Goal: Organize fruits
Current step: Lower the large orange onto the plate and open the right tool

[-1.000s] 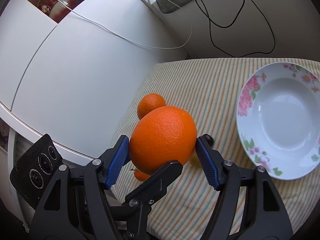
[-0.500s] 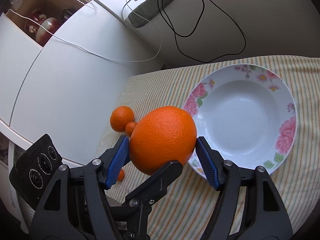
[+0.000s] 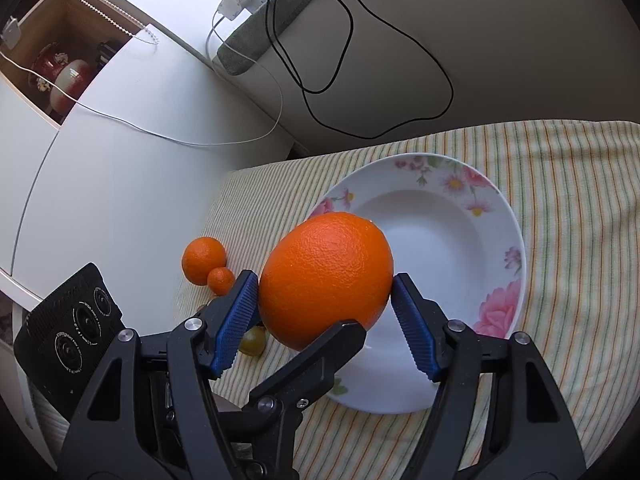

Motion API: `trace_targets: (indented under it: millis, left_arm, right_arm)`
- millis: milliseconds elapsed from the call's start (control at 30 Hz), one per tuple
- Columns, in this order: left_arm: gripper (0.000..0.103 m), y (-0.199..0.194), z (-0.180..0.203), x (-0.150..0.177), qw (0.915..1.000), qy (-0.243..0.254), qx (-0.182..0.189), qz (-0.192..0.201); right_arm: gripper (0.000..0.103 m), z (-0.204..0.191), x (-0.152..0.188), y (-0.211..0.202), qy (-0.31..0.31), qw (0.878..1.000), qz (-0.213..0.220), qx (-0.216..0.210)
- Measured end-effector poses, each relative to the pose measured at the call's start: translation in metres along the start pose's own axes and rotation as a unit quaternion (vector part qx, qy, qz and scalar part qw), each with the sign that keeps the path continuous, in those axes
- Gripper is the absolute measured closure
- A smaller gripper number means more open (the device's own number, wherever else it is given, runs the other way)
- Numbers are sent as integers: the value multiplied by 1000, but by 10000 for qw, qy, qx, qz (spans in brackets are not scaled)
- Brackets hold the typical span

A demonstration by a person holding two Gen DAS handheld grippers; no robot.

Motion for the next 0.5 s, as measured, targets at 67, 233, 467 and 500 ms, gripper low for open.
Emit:
trace_targets:
  millis: [67,233,467,500]
  left_arm:
    - [38,7,0,-2,10000,-12,6,-42]
    - [38,21,-2,-3,9999,-79,21,-133]
    - [38,28,-4,-3,9998,-103,-2,-190]
    - [38,28,-4,-3,9998,-109,0,-182]
  right_arm:
    - [31,6,-3,2,35,10000,-13,5]
    - [31,18,-8,9,85,9999,-66,58]
    - [31,28,-14,20,157,9998,-127,53]
    - [31,27,-15,21,142,9998,-127,71]
Point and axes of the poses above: each gripper's, at about its wrist camera, not at the fingertips, and y roughly the way its jaws point, z to its right, x to its underside, the point moved 8 cm from there along y, roughly the way its jaws point, and after that the axes turned 8 degrees about -y, right-handed, at the moved point
